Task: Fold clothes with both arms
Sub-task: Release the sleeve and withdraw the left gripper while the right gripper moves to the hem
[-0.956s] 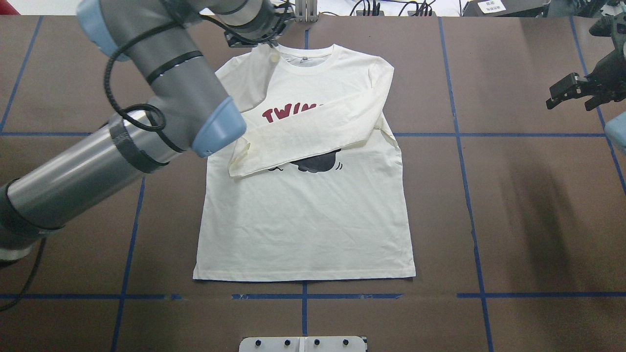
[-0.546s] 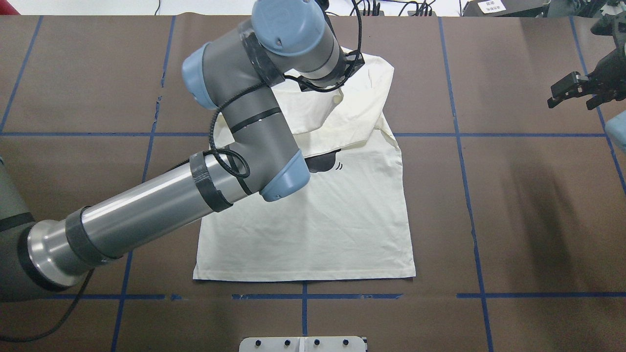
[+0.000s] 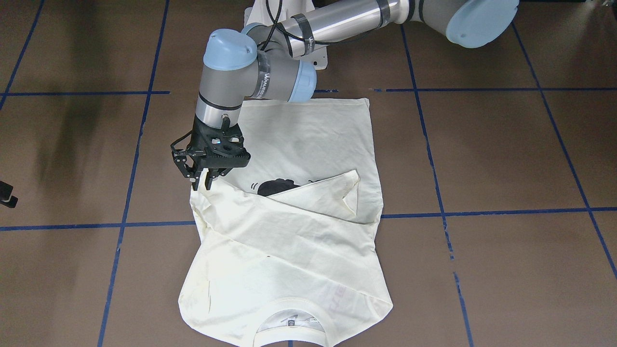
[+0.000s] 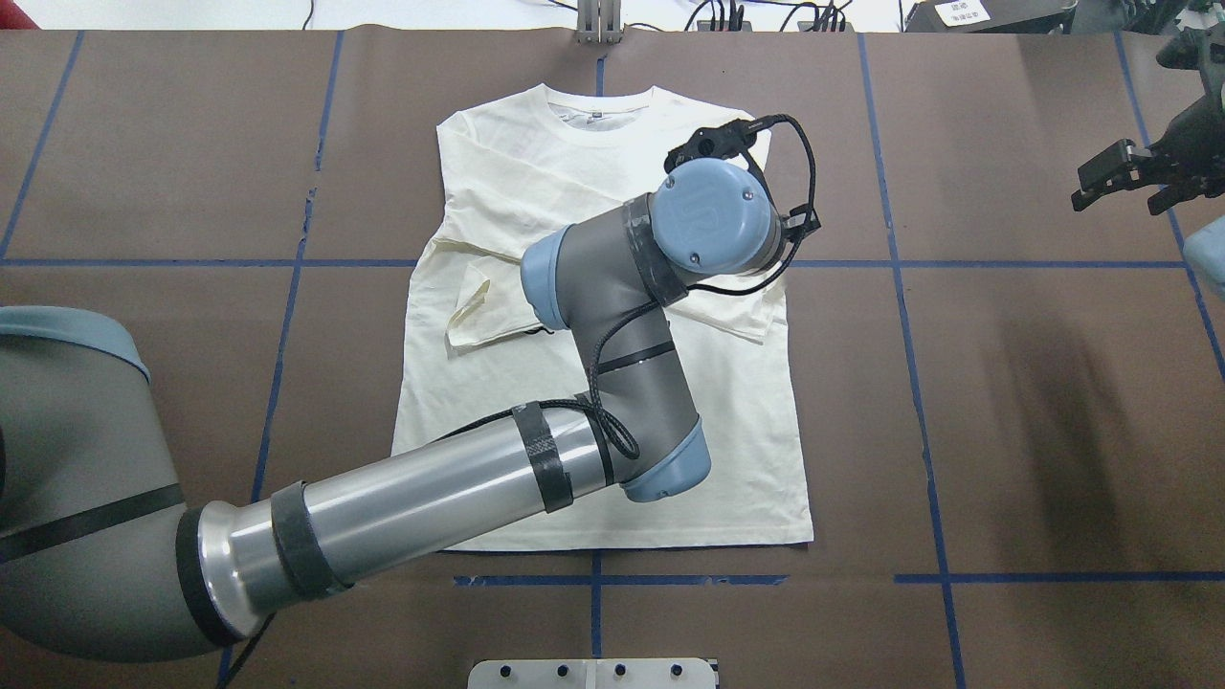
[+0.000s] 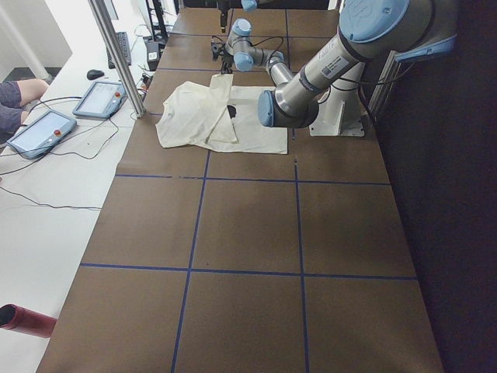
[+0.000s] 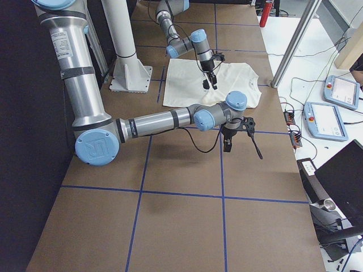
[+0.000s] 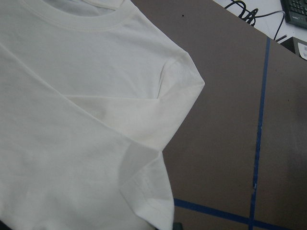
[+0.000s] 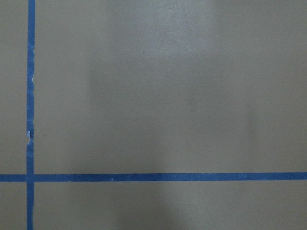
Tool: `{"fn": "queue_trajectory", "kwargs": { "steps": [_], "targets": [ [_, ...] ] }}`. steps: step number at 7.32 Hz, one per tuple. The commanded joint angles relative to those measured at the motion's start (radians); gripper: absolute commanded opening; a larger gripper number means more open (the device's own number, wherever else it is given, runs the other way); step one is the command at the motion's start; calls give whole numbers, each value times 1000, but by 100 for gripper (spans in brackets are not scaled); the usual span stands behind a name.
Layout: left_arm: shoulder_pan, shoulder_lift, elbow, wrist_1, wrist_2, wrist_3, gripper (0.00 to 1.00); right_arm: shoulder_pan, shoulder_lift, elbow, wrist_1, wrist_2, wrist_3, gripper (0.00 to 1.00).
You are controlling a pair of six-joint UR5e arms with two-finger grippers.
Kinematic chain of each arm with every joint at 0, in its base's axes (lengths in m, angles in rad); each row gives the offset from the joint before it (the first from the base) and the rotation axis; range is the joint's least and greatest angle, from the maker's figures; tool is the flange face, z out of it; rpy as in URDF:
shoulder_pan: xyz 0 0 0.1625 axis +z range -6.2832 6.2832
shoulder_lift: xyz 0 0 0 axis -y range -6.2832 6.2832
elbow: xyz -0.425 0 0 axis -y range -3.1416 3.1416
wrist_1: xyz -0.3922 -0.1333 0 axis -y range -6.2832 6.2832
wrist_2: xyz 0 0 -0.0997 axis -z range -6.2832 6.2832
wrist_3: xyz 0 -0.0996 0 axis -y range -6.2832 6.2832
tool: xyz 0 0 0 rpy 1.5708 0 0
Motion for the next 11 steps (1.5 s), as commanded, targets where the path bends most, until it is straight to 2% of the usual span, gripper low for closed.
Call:
{"fn": "queue_trajectory", "kwargs": {
  "steps": [1,2,3,4,5,6,8,10,11],
  "targets": [
    [12,17,-1,-43,38,105,100,-2,2,2,2,3,4,100],
    [-11,23,-3,-37,16,131,100,-4,2,16,2,3,15,100],
    [-48,70,-46,-26,-45,183,100,-33,0,51,5,1,80,100],
    [-98,148,-105,0,-161,254,100,-86,-12,111,5,-10,178,100],
    [-135,197,-136,32,-214,333,100,-128,-24,166,5,-17,270,100],
    [-158,233,-172,91,-247,402,100,-193,-76,258,5,-64,344,100],
    [-198,396,-427,297,-312,595,100,-350,-90,372,7,-150,546,100],
    [-237,608,-655,379,-334,764,100,-599,-81,444,17,-336,772,100],
    [-255,682,-714,379,-329,777,100,-702,-104,450,110,-402,900,100]
  ]
}}
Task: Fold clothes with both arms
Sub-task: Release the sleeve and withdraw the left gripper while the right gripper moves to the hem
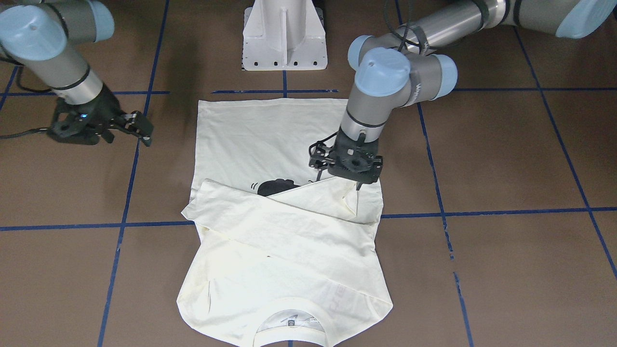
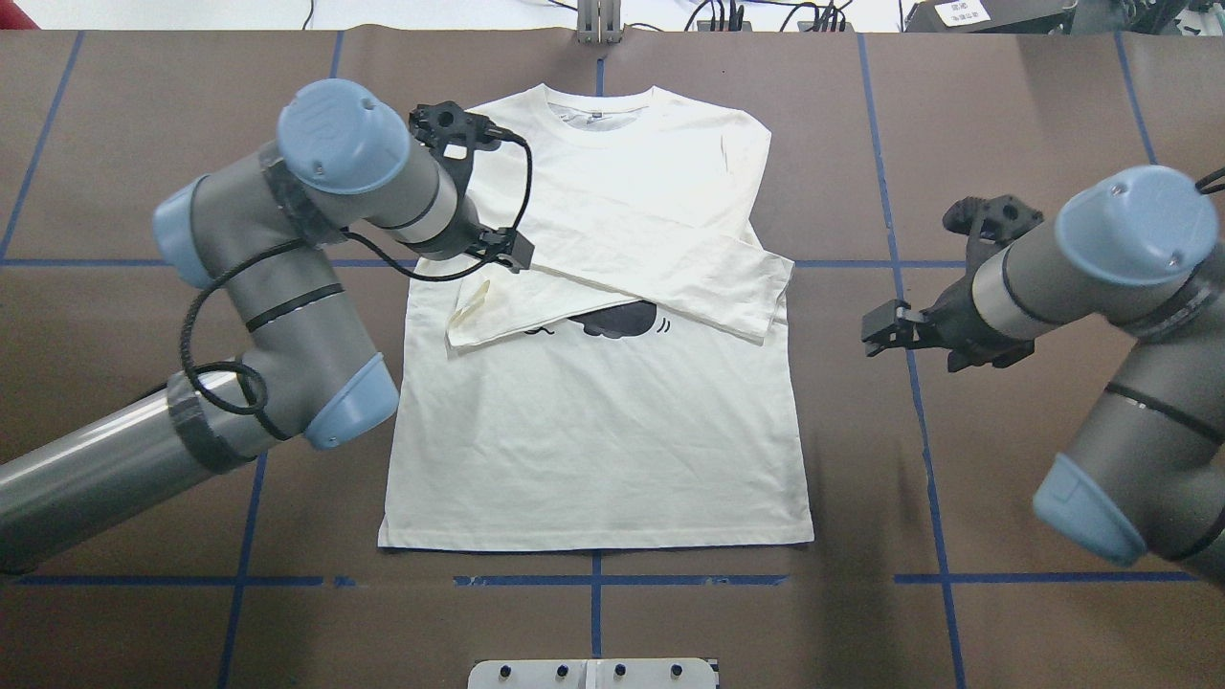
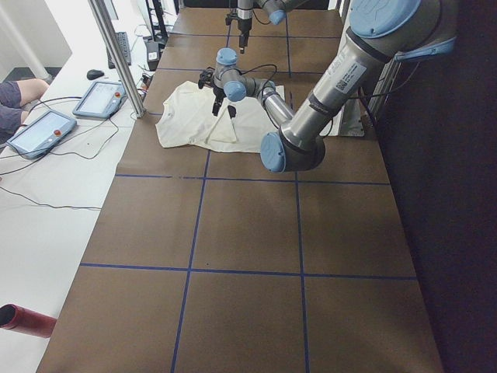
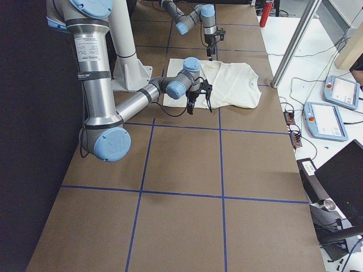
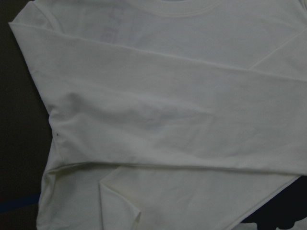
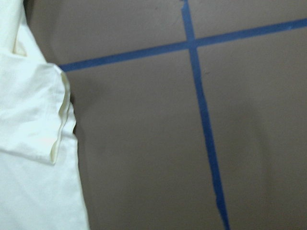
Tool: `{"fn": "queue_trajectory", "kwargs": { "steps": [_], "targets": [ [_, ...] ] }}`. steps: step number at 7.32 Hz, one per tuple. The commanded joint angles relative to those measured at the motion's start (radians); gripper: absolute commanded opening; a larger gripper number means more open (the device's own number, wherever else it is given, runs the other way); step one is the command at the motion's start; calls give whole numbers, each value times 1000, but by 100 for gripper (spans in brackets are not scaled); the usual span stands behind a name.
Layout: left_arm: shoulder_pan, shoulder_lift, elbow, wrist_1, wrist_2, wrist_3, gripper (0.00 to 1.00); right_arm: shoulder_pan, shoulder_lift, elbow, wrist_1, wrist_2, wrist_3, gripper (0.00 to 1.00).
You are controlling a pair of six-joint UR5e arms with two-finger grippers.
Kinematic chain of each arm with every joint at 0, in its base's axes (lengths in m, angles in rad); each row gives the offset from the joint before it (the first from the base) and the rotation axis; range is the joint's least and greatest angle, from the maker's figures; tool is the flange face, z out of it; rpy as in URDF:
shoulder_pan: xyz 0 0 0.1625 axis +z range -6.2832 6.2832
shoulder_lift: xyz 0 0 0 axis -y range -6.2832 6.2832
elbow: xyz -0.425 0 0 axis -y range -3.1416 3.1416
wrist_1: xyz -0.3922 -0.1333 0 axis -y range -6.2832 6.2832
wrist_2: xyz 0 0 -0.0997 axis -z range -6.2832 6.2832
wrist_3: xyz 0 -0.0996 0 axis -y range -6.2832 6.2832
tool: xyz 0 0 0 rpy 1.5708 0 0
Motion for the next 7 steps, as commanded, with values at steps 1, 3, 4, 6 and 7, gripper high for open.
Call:
{"fn": "queue_trajectory", "kwargs": {
  "steps": [1,3,4,6,7],
  "targets": [
    [-27,125,-120,19,1,47,100,-264,-30,43,103,-210,243,100],
    [-24,125,-120,19,-1,46,100,-397,-38,58,102,-315,322,100],
    [-24,125,-121,18,-1,44,100,-420,-43,51,99,-336,320,100],
    [-24,124,-120,18,1,43,100,-425,-52,40,99,-330,319,99],
    [-23,124,-120,16,-1,43,100,-425,-54,35,99,-327,317,96]
  ]
}}
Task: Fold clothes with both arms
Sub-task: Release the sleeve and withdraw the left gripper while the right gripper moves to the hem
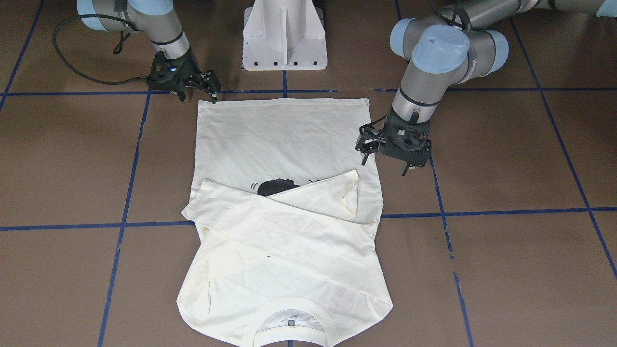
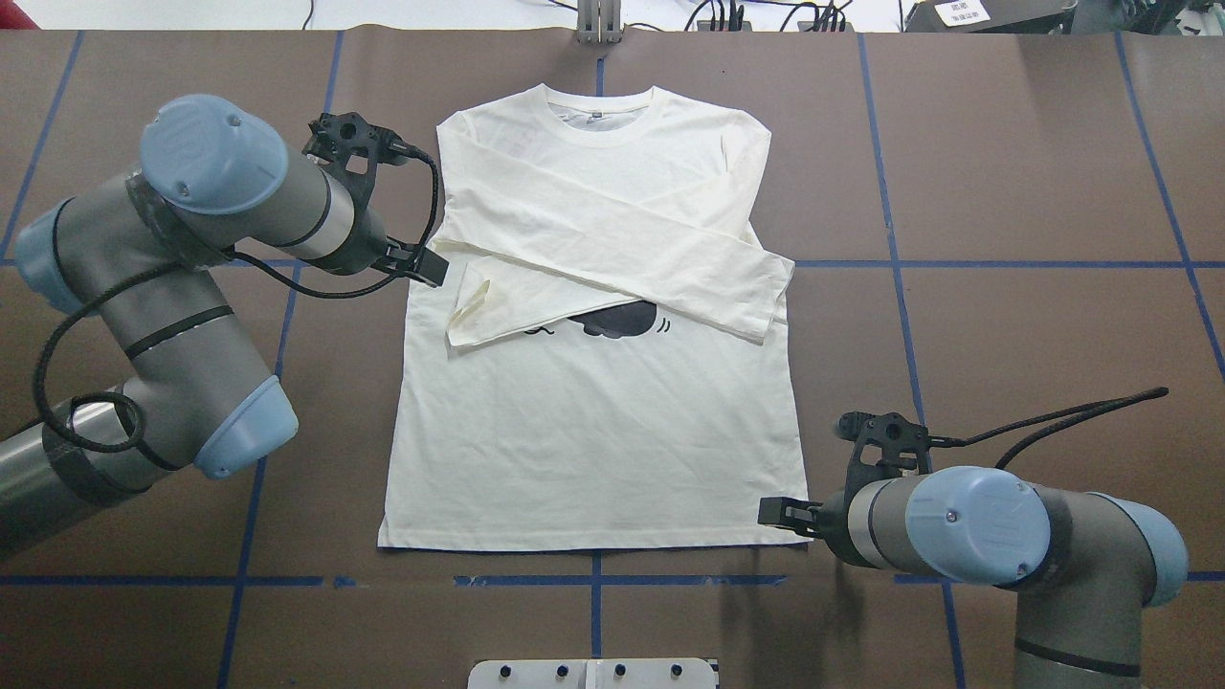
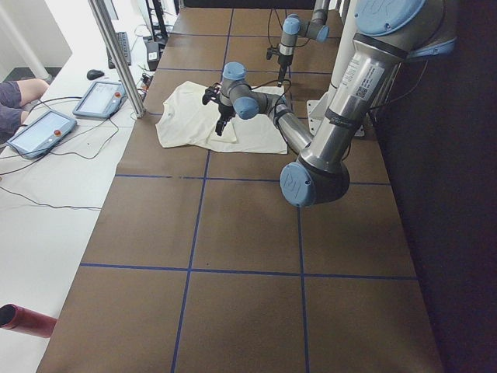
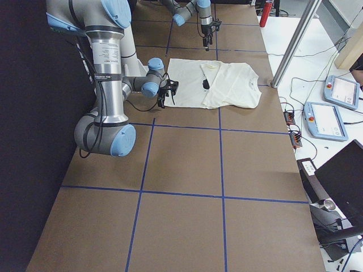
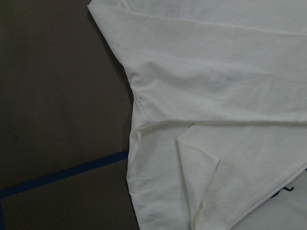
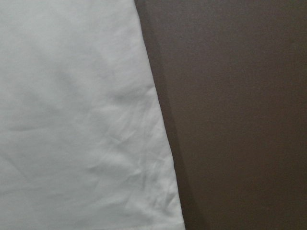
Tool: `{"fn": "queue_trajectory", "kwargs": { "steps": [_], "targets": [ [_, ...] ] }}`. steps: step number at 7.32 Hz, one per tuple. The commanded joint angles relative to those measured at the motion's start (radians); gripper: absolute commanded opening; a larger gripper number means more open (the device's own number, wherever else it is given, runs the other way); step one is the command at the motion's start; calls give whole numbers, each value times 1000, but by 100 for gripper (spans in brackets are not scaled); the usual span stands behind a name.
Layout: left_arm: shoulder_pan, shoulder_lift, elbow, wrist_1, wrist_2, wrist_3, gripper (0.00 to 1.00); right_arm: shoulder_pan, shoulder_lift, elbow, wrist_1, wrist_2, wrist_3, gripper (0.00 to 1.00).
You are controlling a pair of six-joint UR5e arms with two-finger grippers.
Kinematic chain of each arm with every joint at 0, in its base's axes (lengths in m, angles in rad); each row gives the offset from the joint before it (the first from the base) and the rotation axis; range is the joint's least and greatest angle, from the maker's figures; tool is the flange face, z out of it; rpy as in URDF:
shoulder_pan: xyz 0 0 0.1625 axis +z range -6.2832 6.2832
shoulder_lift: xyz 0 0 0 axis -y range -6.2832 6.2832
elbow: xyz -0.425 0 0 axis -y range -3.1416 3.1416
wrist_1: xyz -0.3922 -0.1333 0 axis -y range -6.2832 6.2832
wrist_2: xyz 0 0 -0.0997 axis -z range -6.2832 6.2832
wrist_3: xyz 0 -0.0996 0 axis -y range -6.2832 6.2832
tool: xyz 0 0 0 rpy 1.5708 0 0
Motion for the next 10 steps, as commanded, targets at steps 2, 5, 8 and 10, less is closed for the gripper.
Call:
{"fn": "queue_trajectory", "kwargs": {
  "steps": [2,5,8,10],
  "targets": [
    [3,-3,-1,-1,-1,-8,100,-5,0,-15,0,5,-2,95],
    [4,-3,5,-6,-1,-8,100,-14,13,-25,0,8,-3,80],
    [4,-3,8,-7,-2,-9,100,-14,12,-27,-2,8,-4,63],
    [4,-6,11,-9,-2,-9,100,-13,12,-30,0,8,-10,54]
  ]
}}
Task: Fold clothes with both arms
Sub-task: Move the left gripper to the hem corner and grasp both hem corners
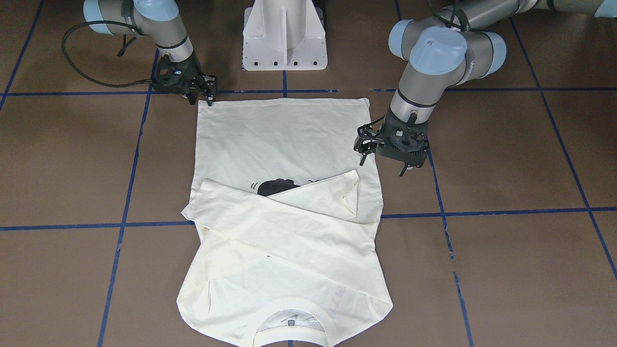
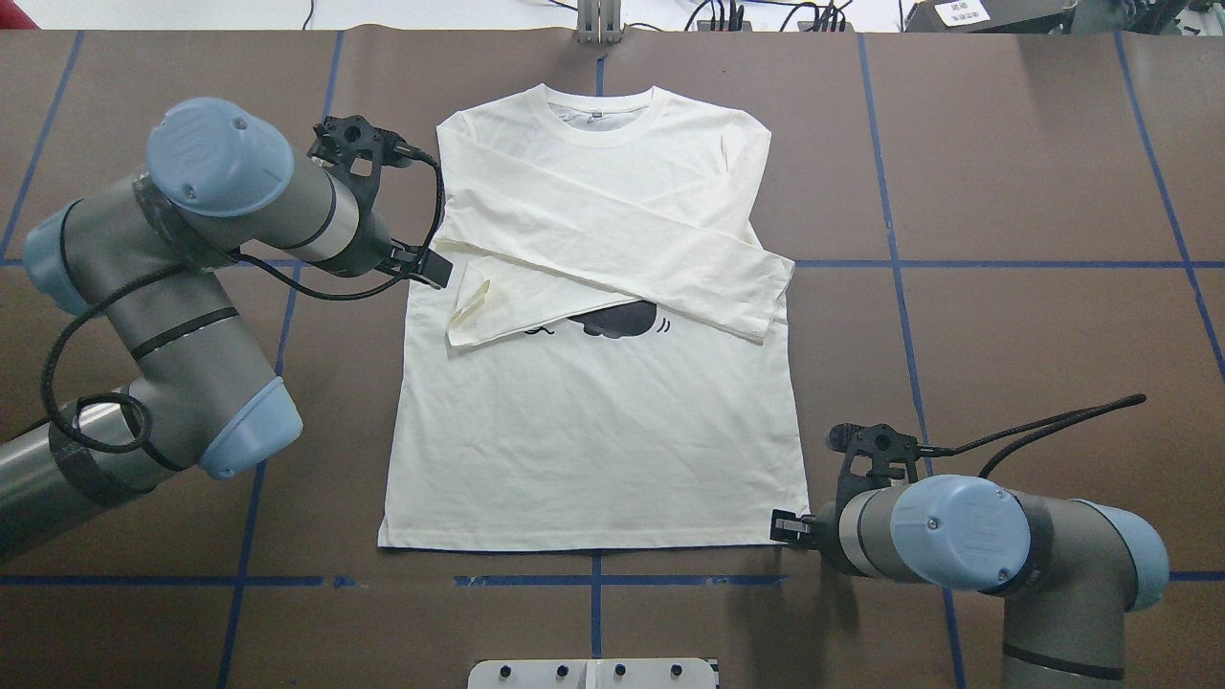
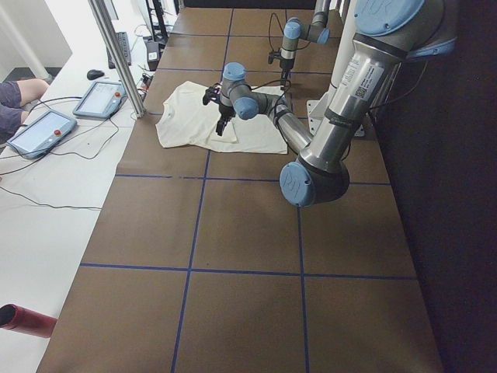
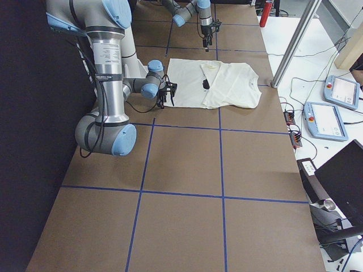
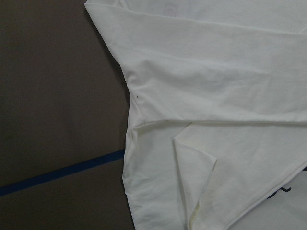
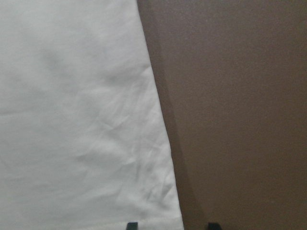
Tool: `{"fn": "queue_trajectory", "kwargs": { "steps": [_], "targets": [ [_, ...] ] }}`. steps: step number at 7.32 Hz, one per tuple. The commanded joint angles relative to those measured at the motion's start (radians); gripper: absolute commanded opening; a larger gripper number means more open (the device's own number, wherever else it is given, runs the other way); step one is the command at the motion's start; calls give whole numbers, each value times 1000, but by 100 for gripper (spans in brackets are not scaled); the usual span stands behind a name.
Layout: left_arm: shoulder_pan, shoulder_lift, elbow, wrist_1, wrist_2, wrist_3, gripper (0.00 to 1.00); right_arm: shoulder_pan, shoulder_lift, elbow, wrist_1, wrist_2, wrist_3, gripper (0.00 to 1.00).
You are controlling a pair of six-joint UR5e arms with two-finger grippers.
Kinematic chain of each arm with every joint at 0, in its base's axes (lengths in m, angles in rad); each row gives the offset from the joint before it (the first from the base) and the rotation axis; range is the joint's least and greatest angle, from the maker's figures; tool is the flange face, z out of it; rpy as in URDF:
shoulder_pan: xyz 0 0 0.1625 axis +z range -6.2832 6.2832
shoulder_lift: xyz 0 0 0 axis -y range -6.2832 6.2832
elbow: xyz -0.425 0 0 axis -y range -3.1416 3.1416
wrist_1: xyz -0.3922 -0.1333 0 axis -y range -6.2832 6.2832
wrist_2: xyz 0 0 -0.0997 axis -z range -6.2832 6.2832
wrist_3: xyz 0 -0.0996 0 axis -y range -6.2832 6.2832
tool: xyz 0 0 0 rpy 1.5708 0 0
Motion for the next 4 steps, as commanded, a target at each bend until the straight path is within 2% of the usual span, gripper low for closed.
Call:
{"fn": "queue_trajectory", "kwargs": {
  "steps": [1,3,4],
  "targets": [
    [2,-2,1,-2,0,0,100,1,-2,-1,1,0,-4,54],
    [2,-3,3,-2,0,-3,100,3,-2,-1,1,0,-4,38],
    [2,-2,3,-2,0,-2,100,3,-2,0,1,0,-4,20]
  ]
}}
